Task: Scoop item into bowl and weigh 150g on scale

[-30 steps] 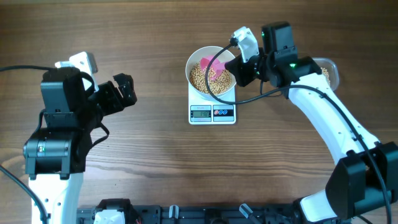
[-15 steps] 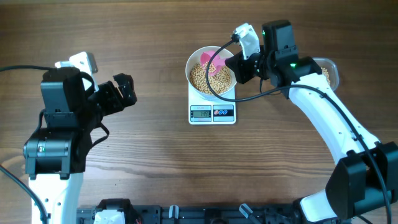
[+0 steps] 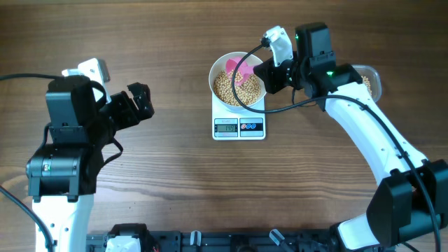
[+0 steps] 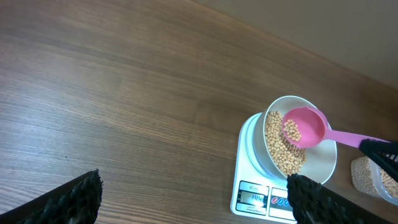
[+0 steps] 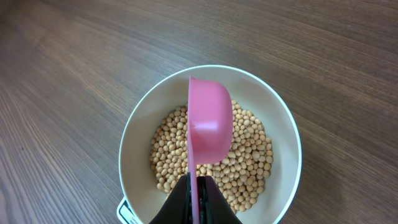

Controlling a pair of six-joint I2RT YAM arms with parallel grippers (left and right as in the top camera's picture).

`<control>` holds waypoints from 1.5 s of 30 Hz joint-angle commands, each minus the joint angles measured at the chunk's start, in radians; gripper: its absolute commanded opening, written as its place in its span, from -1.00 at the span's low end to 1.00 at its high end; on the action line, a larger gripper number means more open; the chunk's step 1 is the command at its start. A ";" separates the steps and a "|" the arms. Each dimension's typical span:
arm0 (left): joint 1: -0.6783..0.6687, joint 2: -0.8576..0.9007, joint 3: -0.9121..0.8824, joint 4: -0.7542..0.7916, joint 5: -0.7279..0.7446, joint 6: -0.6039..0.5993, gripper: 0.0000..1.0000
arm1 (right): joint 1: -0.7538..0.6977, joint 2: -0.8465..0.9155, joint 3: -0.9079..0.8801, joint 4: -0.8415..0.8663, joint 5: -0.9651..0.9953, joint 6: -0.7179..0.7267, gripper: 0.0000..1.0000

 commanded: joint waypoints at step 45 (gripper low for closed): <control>0.005 0.004 0.018 0.001 -0.010 0.013 1.00 | 0.004 -0.026 0.006 -0.002 -0.031 -0.027 -0.92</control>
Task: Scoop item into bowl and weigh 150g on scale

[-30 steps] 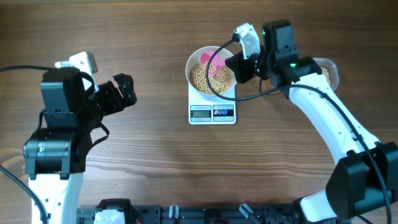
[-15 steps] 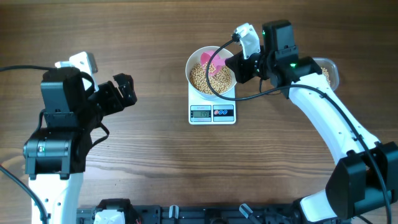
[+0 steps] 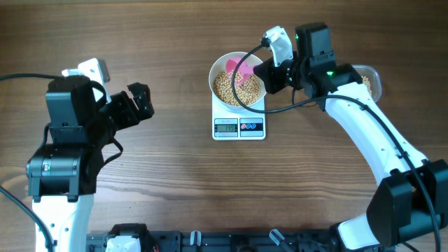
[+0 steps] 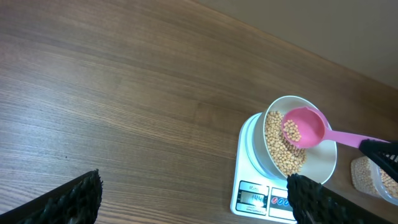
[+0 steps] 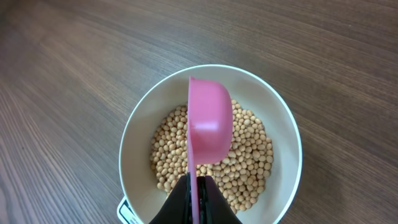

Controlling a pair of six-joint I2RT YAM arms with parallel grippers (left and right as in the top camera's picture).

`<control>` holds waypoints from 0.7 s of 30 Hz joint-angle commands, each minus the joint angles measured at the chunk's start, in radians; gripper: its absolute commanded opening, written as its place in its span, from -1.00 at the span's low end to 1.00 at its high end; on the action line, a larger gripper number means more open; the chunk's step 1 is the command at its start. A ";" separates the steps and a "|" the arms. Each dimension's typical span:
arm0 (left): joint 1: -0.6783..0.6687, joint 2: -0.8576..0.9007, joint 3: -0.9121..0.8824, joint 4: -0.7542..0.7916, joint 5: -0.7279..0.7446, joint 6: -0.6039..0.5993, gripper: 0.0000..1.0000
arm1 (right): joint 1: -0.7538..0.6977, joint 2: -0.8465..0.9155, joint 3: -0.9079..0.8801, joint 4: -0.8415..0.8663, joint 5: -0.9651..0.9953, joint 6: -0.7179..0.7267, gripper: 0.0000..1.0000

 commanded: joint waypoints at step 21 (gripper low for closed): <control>0.005 0.004 0.018 0.001 -0.010 0.013 1.00 | 0.004 -0.026 0.006 0.008 0.032 0.025 -0.91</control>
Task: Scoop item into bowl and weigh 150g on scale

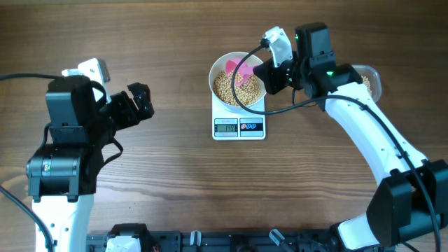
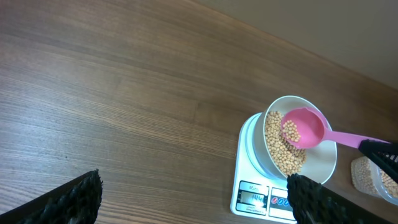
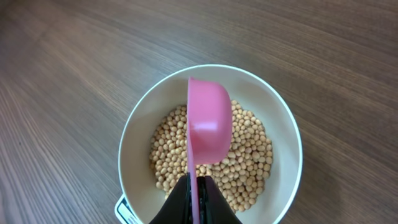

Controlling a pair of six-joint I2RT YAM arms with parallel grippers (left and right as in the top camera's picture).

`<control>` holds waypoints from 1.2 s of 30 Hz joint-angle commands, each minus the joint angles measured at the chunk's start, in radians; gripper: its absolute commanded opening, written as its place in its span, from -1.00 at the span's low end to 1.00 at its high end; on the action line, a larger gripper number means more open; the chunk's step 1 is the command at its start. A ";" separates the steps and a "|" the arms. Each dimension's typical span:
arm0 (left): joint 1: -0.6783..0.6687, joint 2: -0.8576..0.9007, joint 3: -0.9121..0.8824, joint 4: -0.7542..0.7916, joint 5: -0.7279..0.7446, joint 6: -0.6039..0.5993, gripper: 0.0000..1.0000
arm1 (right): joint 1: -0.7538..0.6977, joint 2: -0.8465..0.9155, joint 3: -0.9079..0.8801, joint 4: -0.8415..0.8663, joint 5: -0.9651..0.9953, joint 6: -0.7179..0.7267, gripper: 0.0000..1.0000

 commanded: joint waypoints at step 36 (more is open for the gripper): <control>0.005 0.004 0.018 0.001 -0.010 0.013 1.00 | 0.000 -0.026 0.006 0.022 0.000 0.072 -0.91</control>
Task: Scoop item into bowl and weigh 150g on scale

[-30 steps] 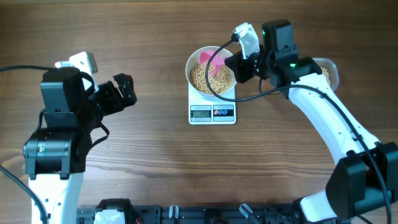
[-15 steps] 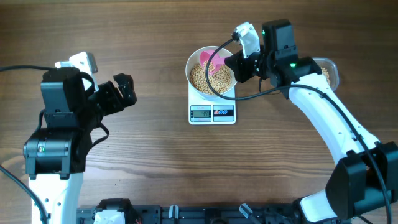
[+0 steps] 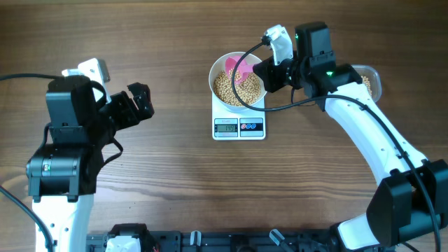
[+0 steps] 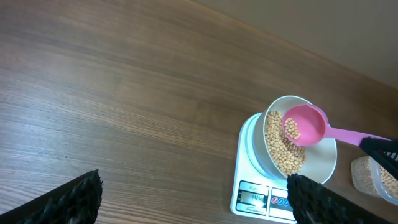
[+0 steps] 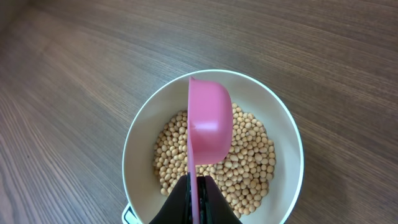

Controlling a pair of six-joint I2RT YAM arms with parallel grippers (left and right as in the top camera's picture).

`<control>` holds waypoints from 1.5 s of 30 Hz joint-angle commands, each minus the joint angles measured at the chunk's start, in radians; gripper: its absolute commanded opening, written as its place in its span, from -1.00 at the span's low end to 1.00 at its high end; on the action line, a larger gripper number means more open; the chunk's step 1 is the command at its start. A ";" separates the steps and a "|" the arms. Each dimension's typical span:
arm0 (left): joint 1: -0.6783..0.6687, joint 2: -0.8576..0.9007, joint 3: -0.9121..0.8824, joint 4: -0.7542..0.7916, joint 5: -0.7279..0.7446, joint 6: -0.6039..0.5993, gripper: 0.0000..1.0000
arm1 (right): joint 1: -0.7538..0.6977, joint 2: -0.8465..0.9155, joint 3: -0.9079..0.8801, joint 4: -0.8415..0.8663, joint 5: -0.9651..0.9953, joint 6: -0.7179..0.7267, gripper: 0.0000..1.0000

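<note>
A white bowl (image 3: 218, 70) of tan beans (image 5: 249, 149) stands on a small white scale (image 3: 239, 127) whose display (image 4: 254, 198) reads about 144. My right gripper (image 5: 198, 186) is shut on the handle of a pink scoop (image 5: 209, 121), held tilted on its side over the bowl; in the left wrist view the pink scoop (image 4: 305, 125) still carries a few beans. My left gripper (image 4: 193, 199) stands open far to the left of the scale, nothing between its fingers.
A clear container of beans (image 3: 369, 80) sits at the right behind my right arm, also seen as the bean container (image 4: 373, 179) at the frame's right edge. Bare wooden tabletop (image 3: 175, 189) lies around the scale.
The right gripper and pink scoop have risen slightly over the bowl. The left arm has not moved, and the display reads the same.
At every earlier moment my right gripper held the pink scoop tilted over the bowl with a few beans in it, and the scale read about 144. Only small shifts of the scoop show; now it sits a little higher.
</note>
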 commanded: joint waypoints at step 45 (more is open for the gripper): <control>0.005 0.004 0.018 0.001 -0.010 0.013 1.00 | -0.002 -0.026 0.006 -0.016 0.060 0.014 -0.91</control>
